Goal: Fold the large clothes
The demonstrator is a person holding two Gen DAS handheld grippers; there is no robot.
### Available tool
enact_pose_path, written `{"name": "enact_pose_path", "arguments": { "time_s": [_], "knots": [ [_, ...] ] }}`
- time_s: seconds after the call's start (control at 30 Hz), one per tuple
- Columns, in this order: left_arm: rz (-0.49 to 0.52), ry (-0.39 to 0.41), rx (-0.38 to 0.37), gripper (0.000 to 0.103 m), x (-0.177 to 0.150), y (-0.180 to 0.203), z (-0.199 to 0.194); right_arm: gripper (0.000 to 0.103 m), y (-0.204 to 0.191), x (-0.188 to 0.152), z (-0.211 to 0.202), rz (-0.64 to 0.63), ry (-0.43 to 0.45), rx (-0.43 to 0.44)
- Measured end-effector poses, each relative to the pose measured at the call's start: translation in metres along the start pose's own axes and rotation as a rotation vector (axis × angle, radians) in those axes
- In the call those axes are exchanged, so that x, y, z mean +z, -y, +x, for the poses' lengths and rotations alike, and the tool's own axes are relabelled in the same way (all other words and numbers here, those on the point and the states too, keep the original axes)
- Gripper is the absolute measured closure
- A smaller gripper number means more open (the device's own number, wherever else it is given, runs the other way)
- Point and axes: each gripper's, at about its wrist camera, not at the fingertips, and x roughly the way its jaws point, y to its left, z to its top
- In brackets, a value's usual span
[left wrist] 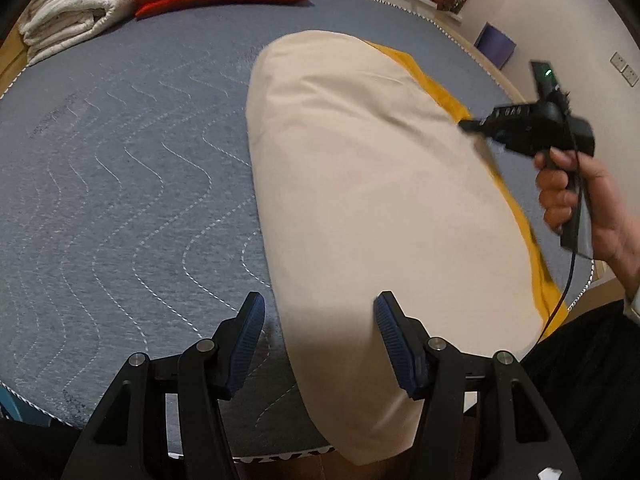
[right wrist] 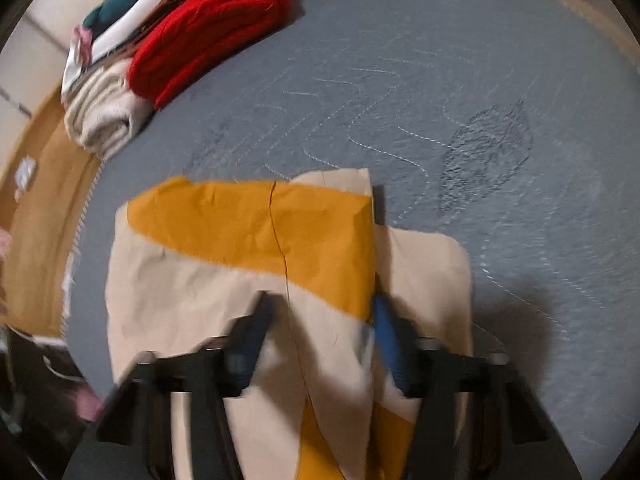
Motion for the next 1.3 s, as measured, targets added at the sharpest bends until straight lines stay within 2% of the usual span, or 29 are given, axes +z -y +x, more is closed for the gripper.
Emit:
{"name": "enact_pose_path", "arguments": {
  "time_s": [0.03,0.1,0.17,0.27,0.37,0.4,0.47,0.53,0.57,0.6,0.67,0.73,0.8,0.83,0.9,0.97,1.07,1.1,1.13,1.17,1.2,1.23,1.3],
  "knots": [
    [0.001,-0.003,-0.001,0.047,0.001,0.002,0.002,0.099,-0.001,0.001,-0.006,-0.002,0.044,-0.029],
    [0.004,-0.008,-0.015,0.046,0.004,0.006,0.006,0.101,-0.009,0.004,-0.025,-0.031,0.164,-0.113],
    [0.008,-0.013,-0.036,0.045,0.005,0.010,0.009,0.102,-0.006,0.005,-0.036,0.005,0.211,-0.192],
    [0.050,-0.018,-0.014,0.044,0.004,0.021,0.012,0.101,0.015,0.001,-0.011,0.062,0.087,-0.314],
    [0.076,-0.011,0.003,0.044,0.003,0.022,0.009,0.100,0.014,-0.001,0.004,0.036,0.034,-0.323],
    [0.068,-0.012,-0.003,0.044,0.003,0.021,0.007,0.100,0.008,-0.002,0.003,-0.005,0.042,-0.356],
    [0.056,-0.013,-0.025,0.046,0.001,0.019,0.001,0.089,0.002,-0.005,-0.006,-0.034,0.062,-0.411],
    [0.069,-0.020,-0.047,0.048,-0.003,0.020,-0.003,0.085,-0.004,-0.009,-0.025,-0.070,0.126,-0.510],
    [0.083,-0.031,-0.059,0.048,-0.007,0.022,-0.004,0.085,-0.008,-0.012,-0.038,-0.092,0.168,-0.530],
    [0.100,-0.059,-0.068,0.048,-0.012,0.023,-0.002,0.085,-0.016,-0.018,-0.056,-0.128,0.233,-0.502],
    [0.109,-0.124,-0.070,0.047,-0.022,0.024,0.009,0.085,-0.029,-0.031,-0.079,-0.186,0.278,-0.379],
    [0.068,-0.160,-0.096,0.045,-0.027,0.019,0.013,0.083,-0.038,-0.049,-0.086,-0.226,0.219,-0.195],
    [0.043,-0.183,-0.127,0.045,-0.030,0.016,0.014,0.082,-0.045,-0.074,-0.075,-0.254,0.073,-0.057],
    [0.040,-0.194,-0.131,0.045,-0.032,0.015,0.014,0.082,-0.048,-0.091,-0.066,-0.275,-0.002,-0.057],
    [0.037,-0.211,-0.132,0.045,-0.035,0.015,0.013,0.082,-0.045,-0.123,-0.047,-0.303,-0.127,-0.131],
    [0.047,-0.239,-0.136,0.045,-0.039,0.016,0.012,0.081,-0.035,-0.144,-0.038,-0.278,-0.189,-0.182],
    [0.149,-0.254,-0.081,0.044,-0.036,0.026,0.003,0.077,-0.017,-0.155,-0.052,-0.199,-0.174,-0.243],
    [0.181,-0.241,-0.060,0.044,-0.031,0.028,-0.002,0.075,-0.011,-0.159,-0.057,-0.181,-0.169,-0.290],
    [0.210,-0.204,-0.041,0.044,-0.022,0.030,-0.010,0.066,-0.007,-0.162,-0.062,-0.169,-0.161,-0.325],
    [0.219,-0.177,-0.042,0.044,-0.015,0.029,-0.016,0.063,-0.004,-0.164,-0.067,-0.157,-0.151,-0.345],
    [0.218,-0.148,-0.051,0.044,-0.003,0.024,-0.021,0.063,-0.003,-0.165,-0.075,-0.140,-0.131,-0.334],
    [0.202,-0.124,-0.059,0.043,0.011,0.017,-0.023,0.063,-0.003,-0.163,-0.085,-0.123,-0.098,-0.288],
    [0.129,-0.090,-0.077,0.033,0.038,-0.001,-0.019,0.059,-0.007,-0.161,-0.101,-0.102,-0.035,-0.194]
  ]
}}
